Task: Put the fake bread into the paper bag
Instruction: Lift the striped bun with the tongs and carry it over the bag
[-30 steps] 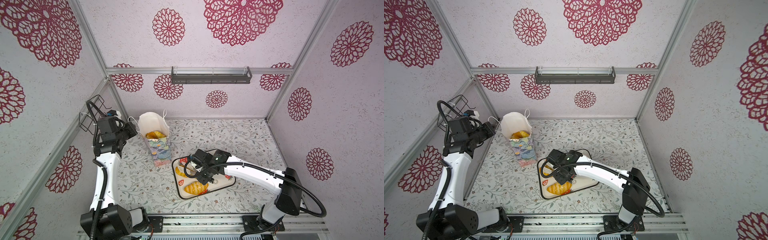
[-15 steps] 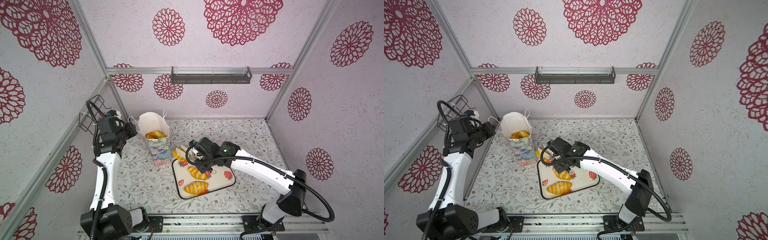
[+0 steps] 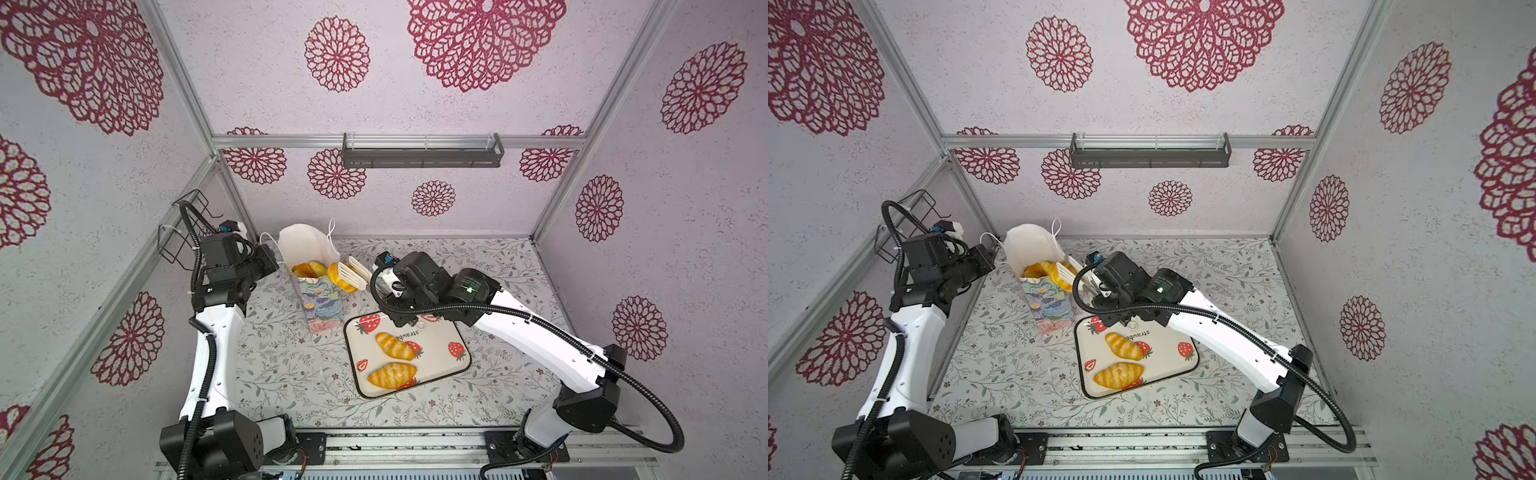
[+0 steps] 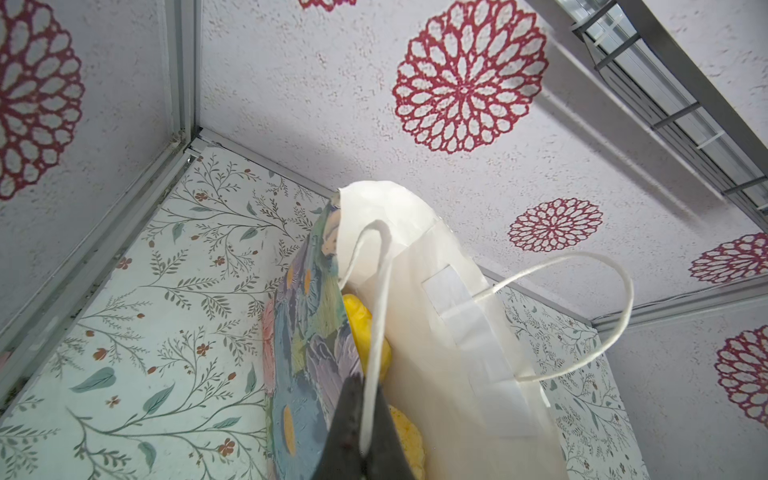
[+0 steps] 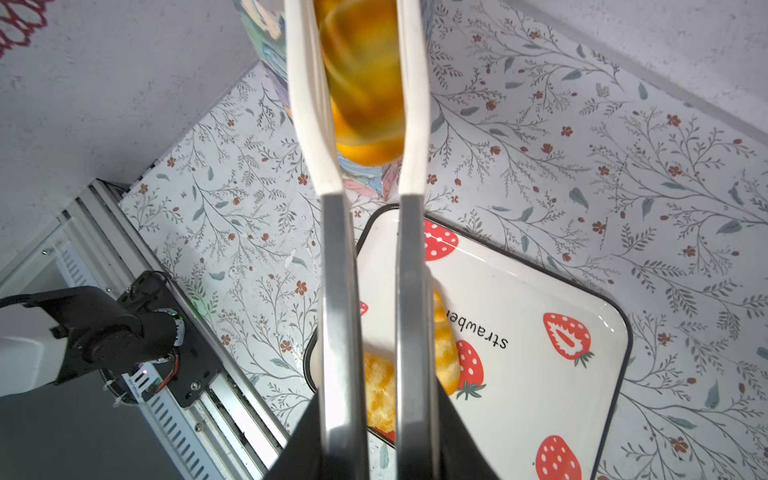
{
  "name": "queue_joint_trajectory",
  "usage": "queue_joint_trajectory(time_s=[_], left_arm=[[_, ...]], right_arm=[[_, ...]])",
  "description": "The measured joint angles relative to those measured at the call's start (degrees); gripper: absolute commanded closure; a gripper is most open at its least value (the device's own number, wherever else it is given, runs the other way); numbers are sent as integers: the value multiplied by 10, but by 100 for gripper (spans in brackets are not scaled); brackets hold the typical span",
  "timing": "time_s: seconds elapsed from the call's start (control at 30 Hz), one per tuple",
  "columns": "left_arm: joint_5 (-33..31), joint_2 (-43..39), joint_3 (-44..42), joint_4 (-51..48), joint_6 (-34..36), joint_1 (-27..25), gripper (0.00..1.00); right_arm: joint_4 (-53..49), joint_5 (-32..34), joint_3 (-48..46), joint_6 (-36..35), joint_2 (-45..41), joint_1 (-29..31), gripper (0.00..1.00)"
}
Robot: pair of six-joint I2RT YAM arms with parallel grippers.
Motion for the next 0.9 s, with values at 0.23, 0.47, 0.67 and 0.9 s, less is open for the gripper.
queue_joint_trajectory(time_s=[0.23,0.47,0.67,0.9], left_arm=[[-16,-18,-5,-5,4,-7,100],[-23,-42,-19,-16,7,-7,100],[-24,-67,-46,-20,13,-7,100],[-19,-82,-61,-21,19,-7,100]], right_arm=[[2,0,41,-4,4,0,68],[9,-3,99,-5,34,0,68],[11,-12,164,-9,78,-1,67],[9,-26,249,-18,141,-1,67]])
